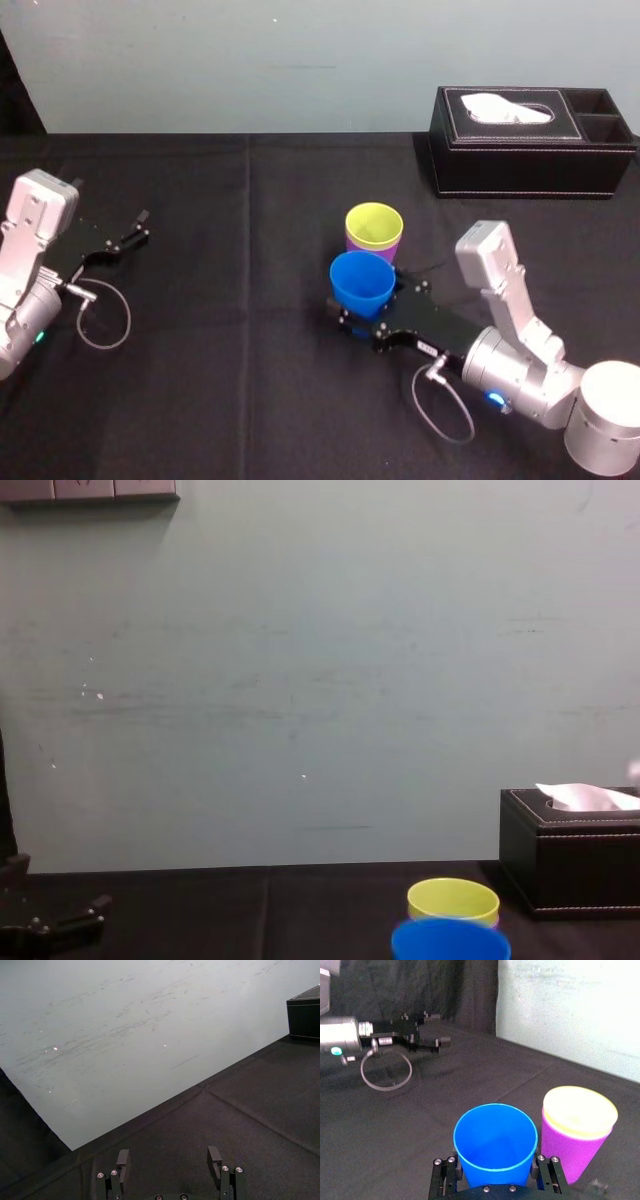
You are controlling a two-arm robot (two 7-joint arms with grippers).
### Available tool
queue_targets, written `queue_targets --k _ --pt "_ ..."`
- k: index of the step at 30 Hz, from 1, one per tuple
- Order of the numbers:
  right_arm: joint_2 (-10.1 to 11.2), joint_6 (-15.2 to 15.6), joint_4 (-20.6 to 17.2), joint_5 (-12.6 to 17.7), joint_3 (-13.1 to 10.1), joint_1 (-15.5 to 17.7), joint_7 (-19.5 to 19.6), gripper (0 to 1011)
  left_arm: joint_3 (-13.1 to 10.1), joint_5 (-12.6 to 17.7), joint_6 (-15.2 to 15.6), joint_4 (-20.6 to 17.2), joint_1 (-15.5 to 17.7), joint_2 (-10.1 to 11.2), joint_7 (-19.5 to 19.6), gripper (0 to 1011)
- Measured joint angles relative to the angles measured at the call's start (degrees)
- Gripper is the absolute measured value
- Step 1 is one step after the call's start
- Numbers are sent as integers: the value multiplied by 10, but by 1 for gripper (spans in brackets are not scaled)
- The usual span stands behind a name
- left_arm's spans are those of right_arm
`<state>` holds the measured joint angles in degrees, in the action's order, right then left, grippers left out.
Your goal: Stack the three plastic cups sequentially using one hand.
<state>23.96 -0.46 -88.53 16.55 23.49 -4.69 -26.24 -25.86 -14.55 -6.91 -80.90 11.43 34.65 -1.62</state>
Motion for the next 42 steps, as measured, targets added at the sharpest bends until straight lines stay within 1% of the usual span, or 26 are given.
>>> queue_targets --k 3,10,15,17,19,24,34,38,42 --pt "4 19 -29 14 -7 1 1 726 0 0 0 0 0 0 0 1012" --pt "15 44 -74 31 -9 -7 0 726 0 0 0 0 0 0 0 1011" --pt "16 56 -90 44 -10 -22 1 726 0 0 0 0 0 0 0 1012" --pt "16 57 -90 44 -10 -25 2 726 0 0 0 0 0 0 0 1011" --pt "17 59 -90 46 -11 -35 5 726 0 0 0 0 0 0 0 1011" --pt "11 62 -77 53 -15 -58 13 726 0 0 0 0 0 0 0 1011" --pt "-11 55 -20 56 -11 -100 26 726 0 0 0 0 0 0 0 1011" --pt "-18 46 4 50 -8 -111 29 726 0 0 0 0 0 0 0 1011" --pt "-21 41 16 47 -8 -114 31 726 0 0 0 0 0 0 0 1011"
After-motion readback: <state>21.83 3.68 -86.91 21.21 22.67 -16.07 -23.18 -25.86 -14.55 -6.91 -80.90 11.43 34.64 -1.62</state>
